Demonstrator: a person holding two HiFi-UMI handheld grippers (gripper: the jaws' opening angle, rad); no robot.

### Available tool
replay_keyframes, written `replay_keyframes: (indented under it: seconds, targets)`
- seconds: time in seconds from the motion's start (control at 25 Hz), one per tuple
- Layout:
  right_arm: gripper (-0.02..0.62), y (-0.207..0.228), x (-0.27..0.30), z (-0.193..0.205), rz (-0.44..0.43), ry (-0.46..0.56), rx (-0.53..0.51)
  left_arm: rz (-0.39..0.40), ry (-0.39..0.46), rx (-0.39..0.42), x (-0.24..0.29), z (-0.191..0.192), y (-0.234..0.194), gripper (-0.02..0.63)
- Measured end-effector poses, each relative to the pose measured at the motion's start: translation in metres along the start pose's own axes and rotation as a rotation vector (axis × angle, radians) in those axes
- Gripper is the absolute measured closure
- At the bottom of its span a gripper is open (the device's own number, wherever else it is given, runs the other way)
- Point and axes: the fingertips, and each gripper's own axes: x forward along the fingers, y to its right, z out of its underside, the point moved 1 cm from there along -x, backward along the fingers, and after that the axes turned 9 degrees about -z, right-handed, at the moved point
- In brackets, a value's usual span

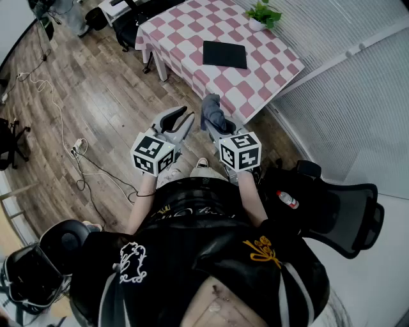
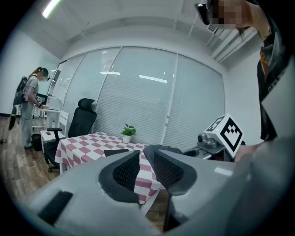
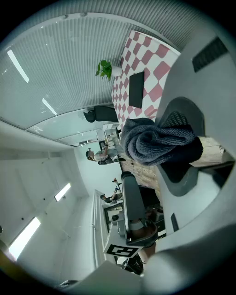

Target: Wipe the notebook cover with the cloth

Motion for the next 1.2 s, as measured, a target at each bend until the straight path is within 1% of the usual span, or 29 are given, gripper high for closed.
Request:
replay_keyframes:
  seconds: [0.2, 0.4, 0.48, 0.68, 0.96, 1.2]
  targets:
    - [0.489, 0.003, 0.000, -0.001, 0.000, -0.006, -0.006, -0.007, -0.006, -0.003, 0.002, 0.000, -0.002, 0.508]
    - [0.489, 0.008, 0.002, -0.001, 0.004, -0.032, -0.107, -0.014, -0.024, -0.007, 0.010, 0.006, -0.002, 0.508]
    - [0.489, 0.012, 0.003, 0.000, 0.007, -0.042, -0.125, -0.014, -0.028, -0.006, 0.016, 0.007, -0.001, 0.508]
    - [0.489, 0.025, 0.001, 0.001, -0.003, -0.033, -0.088, -0.004, -0.041, -0.001, 0.031, 0.007, 0.002, 0.508]
    - [0.489, 0.051, -0.004, 0.001, 0.006, -0.032, -0.065, 0.008, -0.051, 0.008, 0.055, 0.005, 0.011, 0.508]
    - [0.489, 0.073, -0.008, 0.003, -0.022, -0.036, -0.057, -0.004, -0.053, 0.009, 0.075, 0.004, 0.026, 0.508]
